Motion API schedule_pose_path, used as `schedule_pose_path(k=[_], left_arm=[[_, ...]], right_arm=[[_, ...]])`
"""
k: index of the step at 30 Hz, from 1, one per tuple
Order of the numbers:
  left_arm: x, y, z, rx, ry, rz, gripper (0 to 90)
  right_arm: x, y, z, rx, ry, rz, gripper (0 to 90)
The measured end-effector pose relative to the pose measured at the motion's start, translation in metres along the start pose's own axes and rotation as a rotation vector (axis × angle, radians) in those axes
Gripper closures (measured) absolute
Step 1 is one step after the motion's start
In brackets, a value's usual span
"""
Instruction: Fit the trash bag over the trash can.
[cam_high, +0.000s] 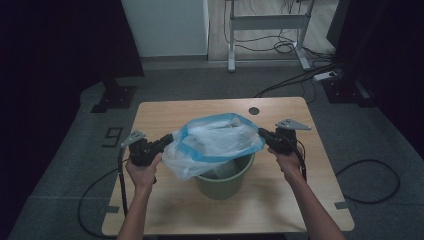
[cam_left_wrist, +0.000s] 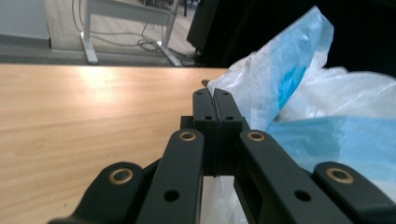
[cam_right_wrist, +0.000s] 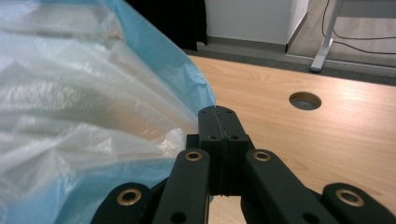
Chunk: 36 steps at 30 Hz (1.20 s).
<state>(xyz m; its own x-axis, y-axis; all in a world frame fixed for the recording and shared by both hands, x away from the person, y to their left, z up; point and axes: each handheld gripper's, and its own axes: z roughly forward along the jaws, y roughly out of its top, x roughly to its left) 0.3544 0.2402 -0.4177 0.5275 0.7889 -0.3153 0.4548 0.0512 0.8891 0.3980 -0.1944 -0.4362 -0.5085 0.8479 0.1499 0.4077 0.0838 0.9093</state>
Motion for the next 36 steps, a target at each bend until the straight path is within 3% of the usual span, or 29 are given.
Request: schedule_pose_path(k=[6,10,18,21,25,32,34,36], left_arm=[[-0.001,-0.007,0.01,0.084,0.005,0.0,89.6],[-0.002,-0.009,0.014,0.113,-0.001,-0.001,89.5],[-0.004,-0.011,0.015,0.121,-0.009,0.002,89.4],[-0.005,-0.01,0.013,0.11,-0.013,0.008,89.4],[-0.005,-0.009,0.011,0.101,-0.012,0.011,89.3],[-0.007,-0.009,0.008,0.091,-0.009,0.014,89.2],[-0.007,-0.008,0.006,0.09,-0.006,0.017,89.2],[-0.008,-0.008,0.005,0.088,-0.006,0.018,89.1]], right_arm=[[0.002,-0.009,0.004,0.029,0.003,-0.017,89.1],[0.004,-0.012,0.007,0.052,0.011,-0.025,89.1],[0.006,-0.018,0.012,0.068,0.028,-0.02,89.0],[0.005,-0.014,0.001,0.009,-0.01,-0.011,77.2],[0.004,-0.003,-0.026,-0.087,-0.041,0.007,63.9],[0.026,0.009,-0.073,-0.175,0.053,-0.055,53.2],[0.036,0.01,-0.082,-0.182,0.105,-0.073,51.0],[0.05,0.01,-0.088,-0.191,0.19,-0.091,50.2]])
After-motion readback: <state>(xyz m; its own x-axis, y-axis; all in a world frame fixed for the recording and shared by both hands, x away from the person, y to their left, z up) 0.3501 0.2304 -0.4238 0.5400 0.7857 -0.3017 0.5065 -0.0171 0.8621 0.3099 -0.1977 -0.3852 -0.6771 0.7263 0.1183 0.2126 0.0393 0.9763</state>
